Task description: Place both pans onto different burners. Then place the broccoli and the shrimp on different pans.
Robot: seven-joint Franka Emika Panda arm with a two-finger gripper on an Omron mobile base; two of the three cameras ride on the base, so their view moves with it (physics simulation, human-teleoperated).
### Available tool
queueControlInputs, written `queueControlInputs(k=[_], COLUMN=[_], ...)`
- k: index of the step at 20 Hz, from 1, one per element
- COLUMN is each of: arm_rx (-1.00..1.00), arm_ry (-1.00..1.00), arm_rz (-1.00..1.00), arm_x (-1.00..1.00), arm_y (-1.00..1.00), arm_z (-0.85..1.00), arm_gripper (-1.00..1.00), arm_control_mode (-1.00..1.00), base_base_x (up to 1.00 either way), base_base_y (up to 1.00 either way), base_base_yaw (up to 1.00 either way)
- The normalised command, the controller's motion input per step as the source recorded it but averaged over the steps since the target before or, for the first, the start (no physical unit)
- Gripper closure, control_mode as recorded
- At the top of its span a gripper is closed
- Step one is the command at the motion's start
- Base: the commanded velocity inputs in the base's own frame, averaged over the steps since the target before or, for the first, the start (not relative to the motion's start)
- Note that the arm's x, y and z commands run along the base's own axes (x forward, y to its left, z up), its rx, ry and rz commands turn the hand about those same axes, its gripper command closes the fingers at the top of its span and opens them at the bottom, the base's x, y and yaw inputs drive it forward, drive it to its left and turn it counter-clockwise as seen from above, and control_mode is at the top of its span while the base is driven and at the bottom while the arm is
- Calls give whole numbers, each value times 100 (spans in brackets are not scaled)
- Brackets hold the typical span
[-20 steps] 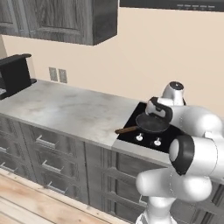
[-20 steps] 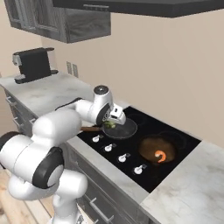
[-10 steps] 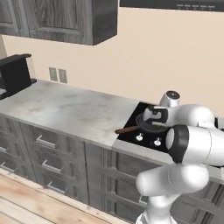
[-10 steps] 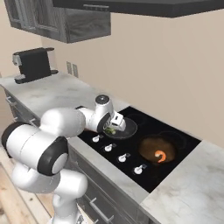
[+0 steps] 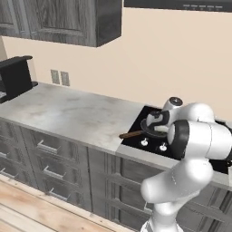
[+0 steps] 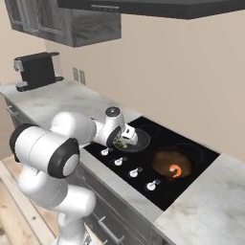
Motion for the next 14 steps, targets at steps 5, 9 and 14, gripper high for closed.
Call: queueControlInputs(k=[5,9,14], arm_rx=[0,0,0], arm_ry=[0,0,0], arm_rz=[0,0,0], arm_x=[22,28,19], arm_y=[0,0,0], arm_z=[-11,-11,-17], arm_gripper=[100,100,-100], arm_control_mode=[-100,-100,-100], base_base_x=[0,0,0], base_base_y=[0,0,0], base_base_yaw=[0,0,0])
